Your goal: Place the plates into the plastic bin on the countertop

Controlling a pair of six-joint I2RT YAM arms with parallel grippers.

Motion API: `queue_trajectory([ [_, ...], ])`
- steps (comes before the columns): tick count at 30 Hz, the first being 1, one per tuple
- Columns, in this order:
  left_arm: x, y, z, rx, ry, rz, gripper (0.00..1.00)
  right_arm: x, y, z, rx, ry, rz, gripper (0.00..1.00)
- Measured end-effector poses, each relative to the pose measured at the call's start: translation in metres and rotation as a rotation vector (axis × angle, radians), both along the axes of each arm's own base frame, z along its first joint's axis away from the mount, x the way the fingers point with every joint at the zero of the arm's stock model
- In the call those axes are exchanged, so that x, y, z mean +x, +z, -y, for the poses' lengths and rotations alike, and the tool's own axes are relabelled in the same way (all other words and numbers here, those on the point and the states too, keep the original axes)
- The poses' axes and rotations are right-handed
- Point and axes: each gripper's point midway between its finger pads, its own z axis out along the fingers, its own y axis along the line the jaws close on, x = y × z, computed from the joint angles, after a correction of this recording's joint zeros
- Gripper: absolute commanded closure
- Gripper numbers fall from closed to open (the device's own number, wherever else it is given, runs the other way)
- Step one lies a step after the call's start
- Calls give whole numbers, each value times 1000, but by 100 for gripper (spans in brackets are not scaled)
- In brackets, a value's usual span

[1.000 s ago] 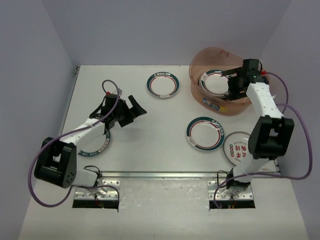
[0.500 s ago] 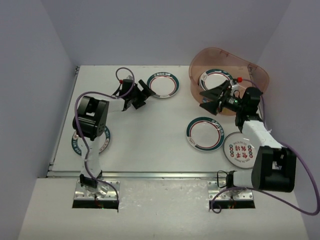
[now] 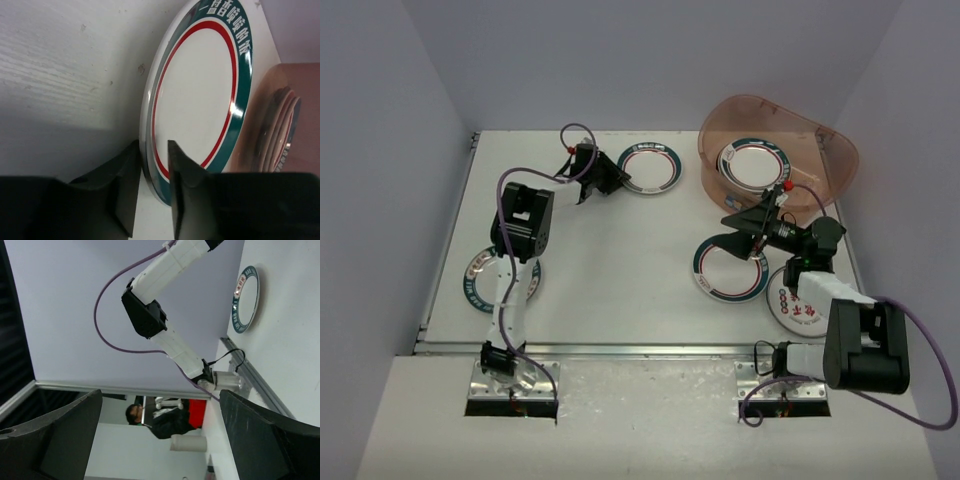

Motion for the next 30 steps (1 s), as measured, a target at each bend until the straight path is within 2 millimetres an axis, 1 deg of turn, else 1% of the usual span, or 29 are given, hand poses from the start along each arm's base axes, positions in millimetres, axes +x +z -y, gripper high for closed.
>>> queue_trajectory([
  [2,1,-4,-1,-7,20,-18,96,0,-4,0,19,9,-50,1],
  [3,2,-6,-2,-7,28,-26,100,-1,-5,0,26,14,-69,1],
  [8,0,-7,-6,-22,66,-38,100,-10,3,-1,29,37,-42,1],
  [10,-11,-6,-9,-19,72,-33,100,-12,6,-2,26,46,-25,1],
  [11,-20,-4,-11,-18,69,-34,100,-13,8,-2,19,47,-5,1],
  [12,-31,-1,-13,-16,58,-34,100,-13,8,-2,-6,46,42,1],
  [13,-47,5,-14,-11,40,-40,100,-10,9,-2,-28,37,78,1],
  [14,-62,12,-16,-6,21,-42,100,0,12,-1,-55,5,110,1],
  [16,-91,30,-18,3,-19,-37,100,30,15,4,-153,-99,160,1],
  [17,-102,42,-17,-1,-42,-15,100,50,19,7,-227,-173,181,1],
  [18,-119,53,-17,-7,-58,8,100,70,25,12,-302,-242,204,1],
  [19,-138,67,-16,-19,-80,24,100,83,31,15,-365,-280,238,1],
  [20,-155,82,-14,-33,-107,46,100,93,36,17,-426,-308,268,1],
  [22,-179,118,-4,-73,-184,121,100,101,38,19,-507,-309,308,1],
  [24,-191,149,10,-115,-255,197,100,109,26,20,-562,-287,295,2],
  [25,-196,162,17,-135,-291,233,100,114,17,20,-588,-271,276,2],
  [27,-206,179,28,-166,-348,278,100,122,-12,21,-644,-239,212,5],
  [28,-212,184,33,-180,-376,292,100,123,-29,20,-679,-215,169,10],
  [29,-217,186,37,-190,-396,297,100,125,-40,16,-696,-190,144,16],
  [30,-223,186,41,-203,-418,294,100,123,-51,11,-711,-157,124,37],
])
